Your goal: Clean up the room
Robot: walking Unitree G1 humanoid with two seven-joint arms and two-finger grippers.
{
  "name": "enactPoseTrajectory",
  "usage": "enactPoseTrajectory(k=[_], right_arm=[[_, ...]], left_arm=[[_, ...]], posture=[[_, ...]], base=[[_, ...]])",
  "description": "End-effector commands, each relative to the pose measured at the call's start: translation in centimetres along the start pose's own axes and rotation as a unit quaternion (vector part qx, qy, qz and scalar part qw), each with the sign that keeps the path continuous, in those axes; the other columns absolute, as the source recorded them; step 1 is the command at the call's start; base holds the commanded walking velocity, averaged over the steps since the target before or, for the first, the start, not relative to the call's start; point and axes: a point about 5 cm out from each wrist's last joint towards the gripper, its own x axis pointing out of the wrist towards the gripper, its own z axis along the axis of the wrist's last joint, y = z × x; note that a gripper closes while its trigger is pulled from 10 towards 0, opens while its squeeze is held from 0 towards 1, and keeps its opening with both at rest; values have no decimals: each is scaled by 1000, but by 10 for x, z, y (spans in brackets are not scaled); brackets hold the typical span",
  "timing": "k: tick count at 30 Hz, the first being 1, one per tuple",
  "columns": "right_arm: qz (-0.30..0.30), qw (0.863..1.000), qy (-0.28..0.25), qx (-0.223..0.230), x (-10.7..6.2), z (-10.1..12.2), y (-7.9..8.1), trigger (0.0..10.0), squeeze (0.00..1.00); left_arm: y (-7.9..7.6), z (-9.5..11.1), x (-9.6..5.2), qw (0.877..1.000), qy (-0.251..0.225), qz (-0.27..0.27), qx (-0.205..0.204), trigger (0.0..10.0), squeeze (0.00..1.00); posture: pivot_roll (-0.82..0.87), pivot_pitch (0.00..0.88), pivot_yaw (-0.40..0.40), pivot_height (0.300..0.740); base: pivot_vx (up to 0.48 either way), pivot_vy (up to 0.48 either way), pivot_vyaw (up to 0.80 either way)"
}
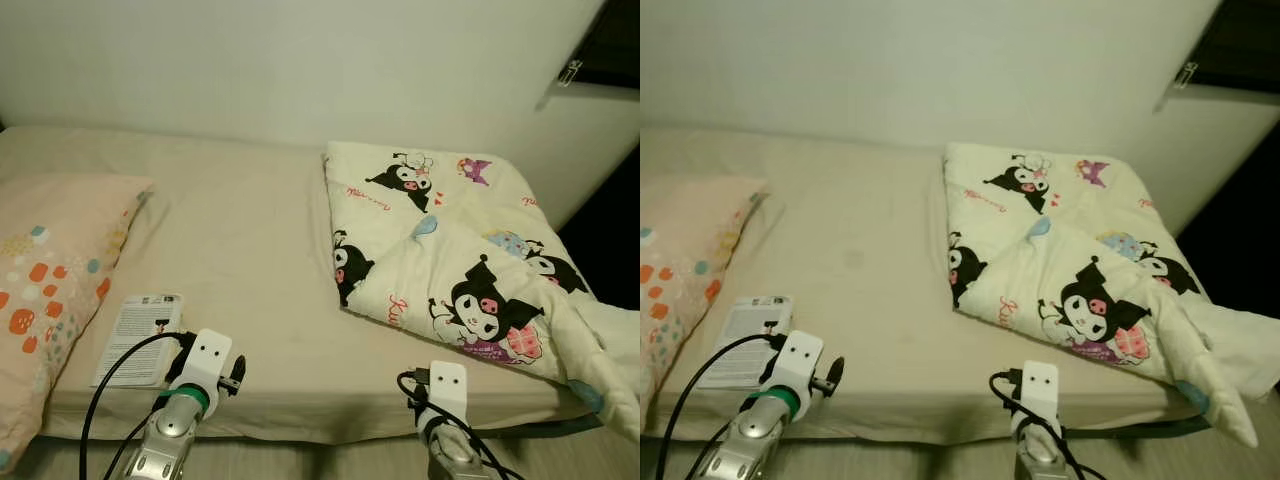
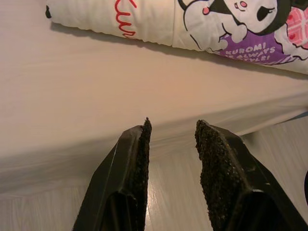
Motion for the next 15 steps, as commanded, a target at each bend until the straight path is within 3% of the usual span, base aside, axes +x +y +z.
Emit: enactPoseTrajectory(k=[1, 9, 15], right_arm=[[-14, 1000, 7, 19, -1, -4, -6, 10000, 0], [8, 1000, -19, 24, 2, 7, -1, 10000, 0], [12, 999, -21, 23, 1, 6, -1, 10000, 0]], left_arm=[[-6, 2, 1, 1000, -1, -12, 8, 10000, 0], [0, 13, 4, 1000, -17, 2, -18, 10000, 0], [-1, 10, 3, 1000, -16, -3, 3, 10000, 0]], posture=[[141, 0, -14, 740], [145, 0, -5, 740], [144, 0, -7, 740]], base=[[0, 0, 0], [0, 0, 0], [0, -47, 0]])
